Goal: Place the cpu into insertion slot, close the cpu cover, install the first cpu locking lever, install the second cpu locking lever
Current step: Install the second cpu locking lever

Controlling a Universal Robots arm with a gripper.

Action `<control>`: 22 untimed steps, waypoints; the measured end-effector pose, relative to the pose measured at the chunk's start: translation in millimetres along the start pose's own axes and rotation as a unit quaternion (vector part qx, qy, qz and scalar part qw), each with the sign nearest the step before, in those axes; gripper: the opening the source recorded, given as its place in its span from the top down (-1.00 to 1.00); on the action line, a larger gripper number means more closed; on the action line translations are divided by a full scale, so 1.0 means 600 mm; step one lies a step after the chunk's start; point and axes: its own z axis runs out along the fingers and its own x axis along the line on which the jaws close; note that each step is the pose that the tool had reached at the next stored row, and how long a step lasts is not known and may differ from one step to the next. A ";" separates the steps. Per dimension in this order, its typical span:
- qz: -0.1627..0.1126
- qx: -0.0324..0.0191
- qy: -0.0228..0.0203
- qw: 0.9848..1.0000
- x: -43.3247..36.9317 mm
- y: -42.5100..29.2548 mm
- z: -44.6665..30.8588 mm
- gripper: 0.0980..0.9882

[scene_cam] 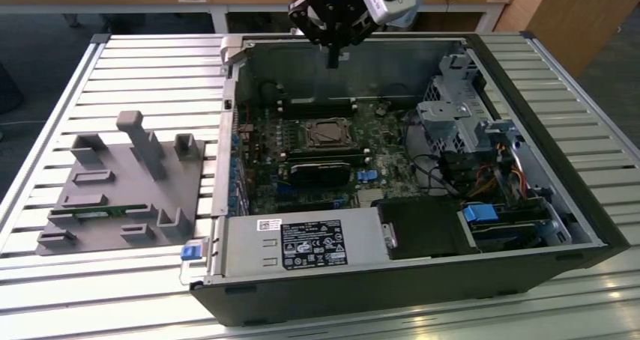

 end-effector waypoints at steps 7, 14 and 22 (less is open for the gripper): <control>0.000 0.000 0.000 1.000 0.000 0.000 0.000 0.98; 0.000 0.000 0.000 1.000 0.000 0.000 0.000 0.98; 0.000 0.000 0.000 1.000 0.000 -0.001 0.003 0.98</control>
